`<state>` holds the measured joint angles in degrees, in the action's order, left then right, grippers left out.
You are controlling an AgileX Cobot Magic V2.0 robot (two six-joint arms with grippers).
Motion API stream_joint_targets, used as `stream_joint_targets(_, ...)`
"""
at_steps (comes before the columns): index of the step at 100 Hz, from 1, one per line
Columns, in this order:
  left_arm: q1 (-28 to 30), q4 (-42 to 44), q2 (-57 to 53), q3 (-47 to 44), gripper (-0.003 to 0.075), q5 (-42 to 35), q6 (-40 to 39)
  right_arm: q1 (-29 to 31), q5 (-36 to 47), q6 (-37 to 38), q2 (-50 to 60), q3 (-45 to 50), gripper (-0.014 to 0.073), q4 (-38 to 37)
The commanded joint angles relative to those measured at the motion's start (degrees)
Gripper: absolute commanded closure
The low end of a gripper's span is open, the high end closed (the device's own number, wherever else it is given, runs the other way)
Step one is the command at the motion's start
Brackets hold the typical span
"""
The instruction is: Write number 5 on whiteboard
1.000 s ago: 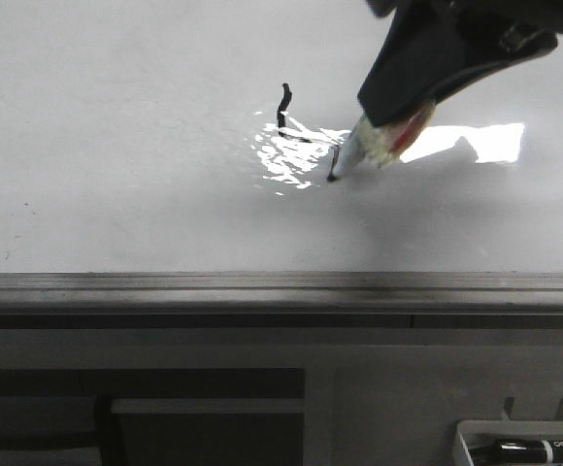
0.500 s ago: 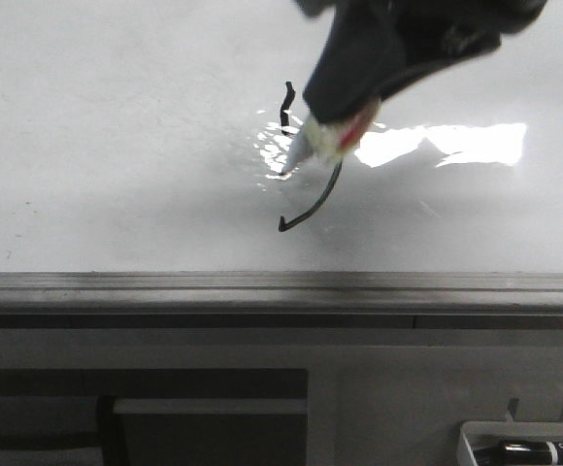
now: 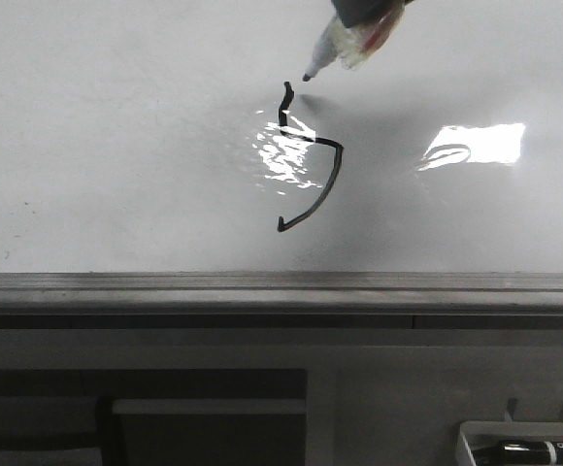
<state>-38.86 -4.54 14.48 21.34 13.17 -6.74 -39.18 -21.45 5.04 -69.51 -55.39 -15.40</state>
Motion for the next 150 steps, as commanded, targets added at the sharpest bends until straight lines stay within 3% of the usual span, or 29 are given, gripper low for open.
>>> stream_joint_targets(1, 0.23, -0.55, 0.53, 1.57, 0.0741, -4.76, -0.44, 0.48, 5.51, -0.52, 0.6, -1.85, 0.0634, -1.34)
stream_joint_targets(88, 0.23, -0.64, 0.53, 1.57, 0.0741, -4.76, -0.44, 3.11, 1.85, 0.15, -1.1, -1.85, 0.0634, -1.13)
stream_joint_targets(150, 0.23, -0.87, 0.53, 1.57, 0.0741, -4.76, -0.44, 5.91, -8.17, 2.22, -0.12, -1.85, 0.0634, -2.35)
